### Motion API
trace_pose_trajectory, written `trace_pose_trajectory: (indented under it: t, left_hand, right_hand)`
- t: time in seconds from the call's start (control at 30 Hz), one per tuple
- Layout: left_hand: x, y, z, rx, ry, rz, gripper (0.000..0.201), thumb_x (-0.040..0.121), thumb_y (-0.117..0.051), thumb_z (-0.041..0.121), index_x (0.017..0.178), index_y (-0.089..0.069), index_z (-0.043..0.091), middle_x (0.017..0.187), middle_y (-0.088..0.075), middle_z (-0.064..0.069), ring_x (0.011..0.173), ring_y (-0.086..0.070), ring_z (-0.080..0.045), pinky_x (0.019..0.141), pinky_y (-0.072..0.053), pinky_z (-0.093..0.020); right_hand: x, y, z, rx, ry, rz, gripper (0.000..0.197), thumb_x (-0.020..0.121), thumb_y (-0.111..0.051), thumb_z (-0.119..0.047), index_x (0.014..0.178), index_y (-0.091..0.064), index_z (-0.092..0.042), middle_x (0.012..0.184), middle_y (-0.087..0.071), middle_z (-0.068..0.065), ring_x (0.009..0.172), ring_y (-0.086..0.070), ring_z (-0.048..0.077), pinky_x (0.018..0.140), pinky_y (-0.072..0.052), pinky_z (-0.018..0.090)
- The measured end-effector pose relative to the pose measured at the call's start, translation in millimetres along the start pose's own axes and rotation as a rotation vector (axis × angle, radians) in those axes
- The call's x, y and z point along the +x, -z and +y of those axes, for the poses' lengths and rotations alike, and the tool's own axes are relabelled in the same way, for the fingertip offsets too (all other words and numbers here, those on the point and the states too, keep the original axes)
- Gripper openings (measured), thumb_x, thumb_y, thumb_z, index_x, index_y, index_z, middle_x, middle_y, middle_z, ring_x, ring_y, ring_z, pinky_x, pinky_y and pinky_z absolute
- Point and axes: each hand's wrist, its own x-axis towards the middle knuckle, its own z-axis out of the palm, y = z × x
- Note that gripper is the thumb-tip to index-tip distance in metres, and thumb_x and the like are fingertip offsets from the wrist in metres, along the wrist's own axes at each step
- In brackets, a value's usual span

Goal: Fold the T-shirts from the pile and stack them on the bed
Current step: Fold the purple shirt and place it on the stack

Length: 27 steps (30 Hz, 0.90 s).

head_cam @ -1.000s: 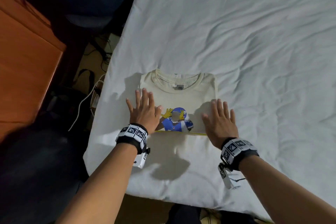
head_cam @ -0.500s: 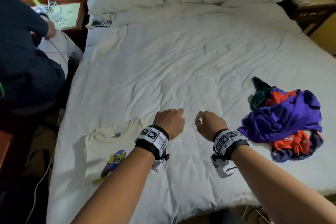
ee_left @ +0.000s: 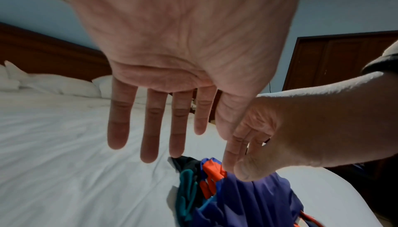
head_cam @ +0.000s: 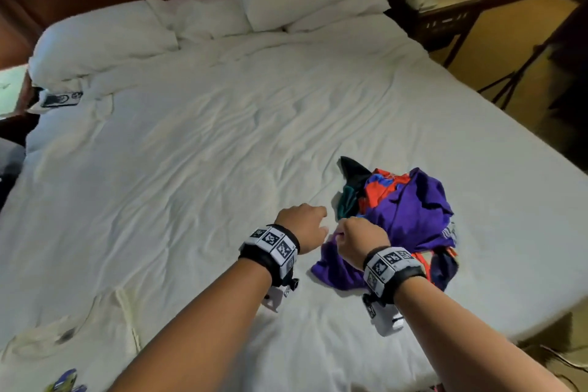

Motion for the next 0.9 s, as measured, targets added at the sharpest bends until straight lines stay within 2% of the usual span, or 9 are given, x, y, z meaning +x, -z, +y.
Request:
trace_pose_trajectory:
  t: [0.1,0.23,0.37,0.5,0.6,0.7,0.77,0.83,0.9]
  left_hand:
    - [49.0,-17.3,34.5,-0.032,0.005,-0.053,0.038,0.099,-0.051,0.038,0.135,-0.055,0.024,0.131,-0.062,-0.008,0.116,-0.061,-0.032,0.096,-0.049,-0.041]
    - [102.0,-51.1,66.1,-0.106,0.044,-0.097,0.030,0.096,-0.057,0.037,0.124,-0.061,0.026,0.123,-0.067,-0.003,0.111,-0.063,-0.031,0.091,-0.048,-0.038]
    - [133.9,-87.4,83.4,-0.171,0.075,-0.114,0.046,0.098,-0.060,0.038,0.141,-0.053,0.024,0.137,-0.059,-0.005,0.122,-0.059,-0.032,0.098,-0.049,-0.041]
    - [147.0,-122.8,95.7,-0.202,0.107,-0.164,0.075,0.096,-0.062,0.046,0.158,-0.026,0.022,0.158,-0.038,-0.006,0.139,-0.043,-0.036,0.109,-0.041,-0.053]
    - [149.9,-133.8,103.8,-0.235,0.128,-0.130,0.096,0.092,-0.068,0.049,0.162,-0.009,0.022,0.165,-0.024,-0.006,0.145,-0.034,-0.036,0.113,-0.036,-0.055]
    - [151.2,-128.2,105.5,-0.312,0.115,-0.050,0.095,0.083,-0.077,0.049,0.157,-0.022,0.026,0.156,-0.041,-0.004,0.140,-0.043,-0.033,0.109,-0.039,-0.055]
    - [145.8,-117.9,98.8,-0.399,0.096,0.059,0.072,0.081,-0.078,0.042,0.141,-0.041,0.029,0.133,-0.062,-0.003,0.121,-0.060,-0.033,0.096,-0.050,-0.050]
    - [130.9,-100.5,86.4,-0.475,0.085,0.136,0.051,0.085,-0.073,0.033,0.131,-0.050,0.028,0.116,-0.071,-0.005,0.106,-0.067,-0.035,0.087,-0.054,-0.047]
    - [111.4,-82.1,64.7,-0.415,0.065,0.176,0.037,0.089,-0.066,0.027,0.125,-0.057,0.025,0.107,-0.074,-0.008,0.101,-0.067,-0.038,0.086,-0.052,-0.043]
  right_hand:
    - [24.5,-4.7,60.1,-0.030,-0.030,-0.046,0.013,0.089,-0.047,-0.012,0.092,-0.058,-0.018,0.114,-0.064,0.008,0.108,-0.061,0.033,0.084,-0.051,0.039]
    - [57.3,-15.6,129.6,-0.142,-0.044,-0.108,0.031,0.090,-0.047,-0.003,0.119,-0.055,-0.010,0.133,-0.048,0.011,0.126,-0.045,0.034,0.089,-0.051,0.045]
    - [84.8,-26.7,176.4,-0.261,-0.029,-0.116,0.051,0.089,-0.053,-0.006,0.138,-0.046,-0.017,0.162,-0.018,0.014,0.150,-0.015,0.038,0.106,-0.041,0.050]
    - [98.0,-34.5,197.6,-0.285,-0.018,-0.107,0.037,0.092,-0.054,-0.014,0.128,-0.057,-0.021,0.147,-0.043,0.007,0.148,-0.020,0.032,0.114,-0.031,0.054]
    - [99.4,-32.6,194.6,-0.179,0.028,-0.033,0.034,0.090,-0.052,-0.007,0.119,-0.060,-0.022,0.135,-0.057,0.002,0.149,-0.026,0.027,0.122,-0.012,0.058]
    - [94.9,-14.5,177.4,-0.020,0.089,0.121,0.029,0.086,-0.048,0.001,0.107,-0.055,-0.017,0.108,-0.066,0.002,0.130,-0.050,0.024,0.123,0.001,0.054]
    - [88.2,2.8,161.6,0.131,0.120,0.161,0.022,0.088,-0.046,0.000,0.104,-0.051,-0.014,0.095,-0.067,0.005,0.104,-0.061,0.028,0.123,-0.013,0.051]
    - [76.0,22.5,142.0,0.328,0.139,0.190,0.014,0.096,-0.045,-0.006,0.107,-0.051,-0.012,0.098,-0.066,0.011,0.097,-0.061,0.032,0.103,-0.042,0.049]
    - [62.3,43.0,118.9,0.449,0.151,0.235,0.011,0.101,-0.043,-0.014,0.109,-0.051,-0.014,0.103,-0.065,0.010,0.095,-0.061,0.032,0.084,-0.049,0.048]
